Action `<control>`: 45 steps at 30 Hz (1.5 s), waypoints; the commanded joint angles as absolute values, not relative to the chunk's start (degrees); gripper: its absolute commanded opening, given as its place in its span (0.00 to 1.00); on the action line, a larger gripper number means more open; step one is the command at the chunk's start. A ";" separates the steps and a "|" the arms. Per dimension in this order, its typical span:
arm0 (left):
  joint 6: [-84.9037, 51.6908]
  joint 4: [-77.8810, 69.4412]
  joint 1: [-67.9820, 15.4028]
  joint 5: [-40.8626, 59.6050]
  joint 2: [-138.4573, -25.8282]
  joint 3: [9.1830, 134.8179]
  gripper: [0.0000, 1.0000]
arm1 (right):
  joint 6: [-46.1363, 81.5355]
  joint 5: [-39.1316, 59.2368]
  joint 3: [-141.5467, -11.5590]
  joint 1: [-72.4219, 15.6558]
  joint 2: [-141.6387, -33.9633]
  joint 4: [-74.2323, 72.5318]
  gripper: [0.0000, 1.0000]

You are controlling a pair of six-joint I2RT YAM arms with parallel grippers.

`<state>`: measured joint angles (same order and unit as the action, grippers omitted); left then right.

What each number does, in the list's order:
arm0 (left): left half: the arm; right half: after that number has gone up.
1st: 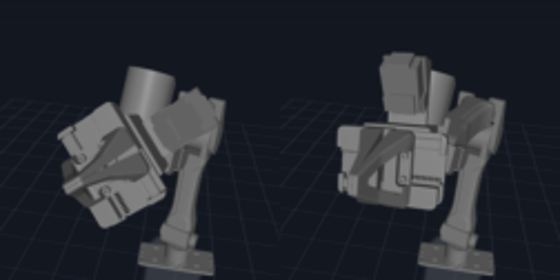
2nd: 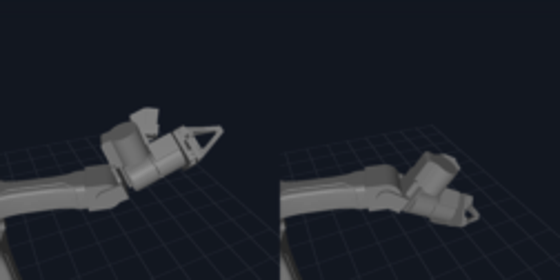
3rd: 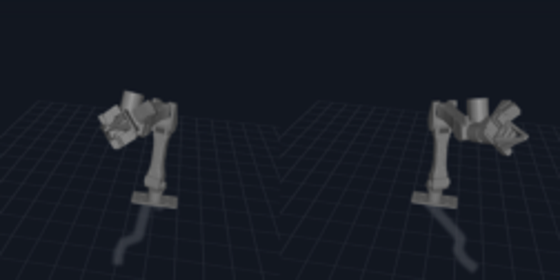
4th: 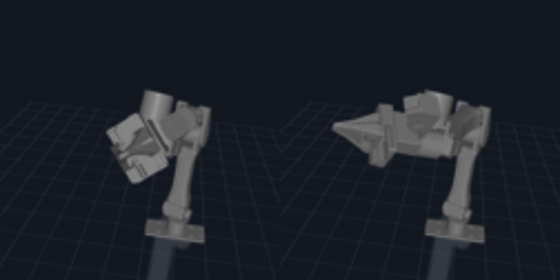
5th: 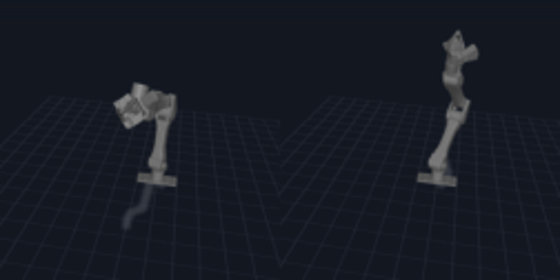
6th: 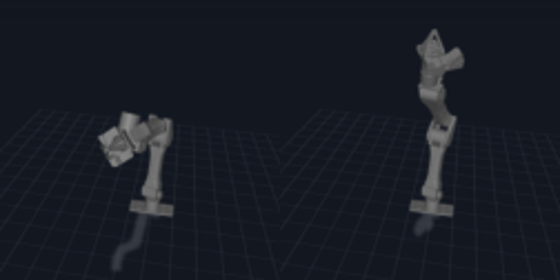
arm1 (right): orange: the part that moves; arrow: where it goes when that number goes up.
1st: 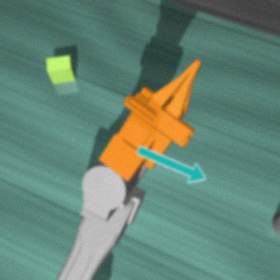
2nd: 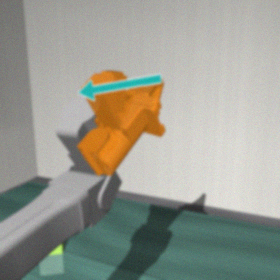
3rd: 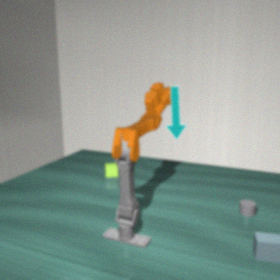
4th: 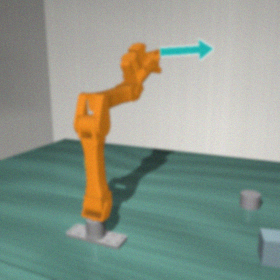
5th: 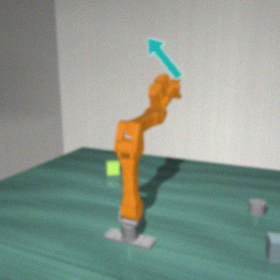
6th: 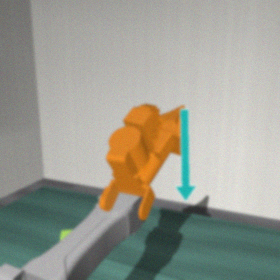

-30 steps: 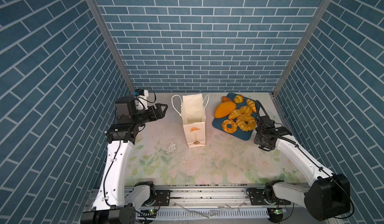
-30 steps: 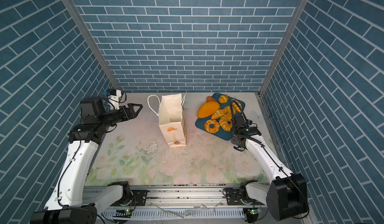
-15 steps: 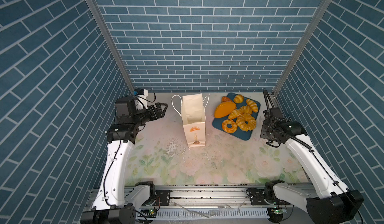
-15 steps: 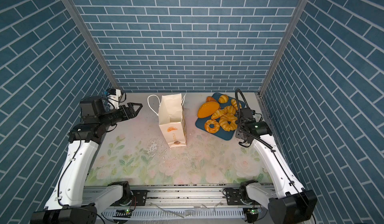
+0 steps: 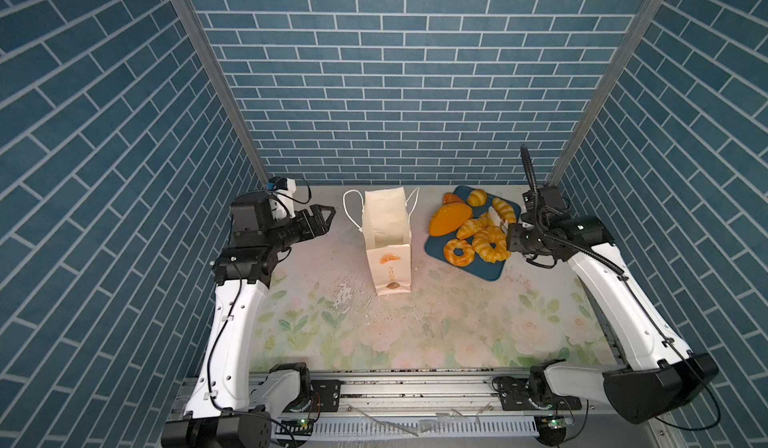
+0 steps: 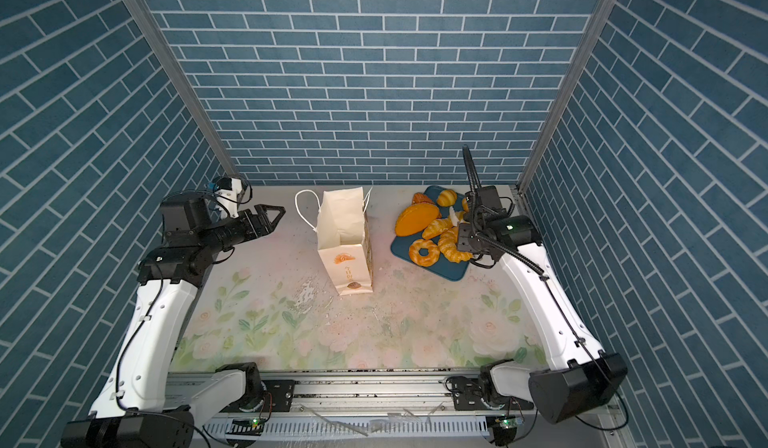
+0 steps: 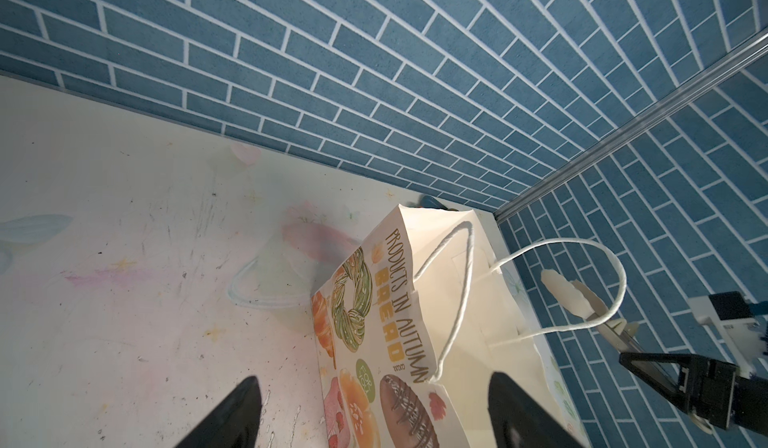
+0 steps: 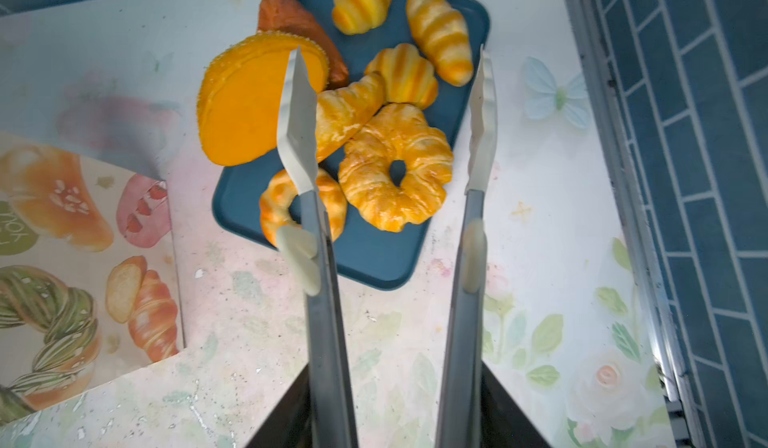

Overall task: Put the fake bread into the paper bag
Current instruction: 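Move the tongs with the right gripper over the sugar-crusted orange bun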

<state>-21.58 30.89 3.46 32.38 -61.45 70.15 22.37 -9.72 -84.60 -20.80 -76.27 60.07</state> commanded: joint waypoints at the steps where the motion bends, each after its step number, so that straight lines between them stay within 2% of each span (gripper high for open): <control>1: -22.17 29.47 3.78 31.92 -60.43 70.43 0.87 | 20.57 -7.83 -89.62 -22.89 -81.39 58.01 0.55; 9: -22.07 30.41 3.83 30.53 -58.47 69.58 0.87 | 23.14 -6.11 -99.21 -24.86 -92.71 57.14 0.55; 16: -22.03 30.67 3.78 30.16 -58.45 69.94 0.87 | 24.76 -11.50 -110.20 -28.04 -103.32 61.22 0.55; 27: -20.84 32.31 3.78 30.04 -58.58 71.00 0.87 | 21.91 -13.77 -126.04 -30.67 -118.69 63.00 0.55; 35: -19.57 33.99 3.78 29.44 -57.79 71.28 0.87 | 12.58 -12.88 -123.17 -30.89 -121.79 54.07 0.52; 45: -18.11 34.74 3.78 29.00 -57.40 70.93 0.87 | 6.57 -9.10 -122.76 -30.71 -122.50 60.73 0.49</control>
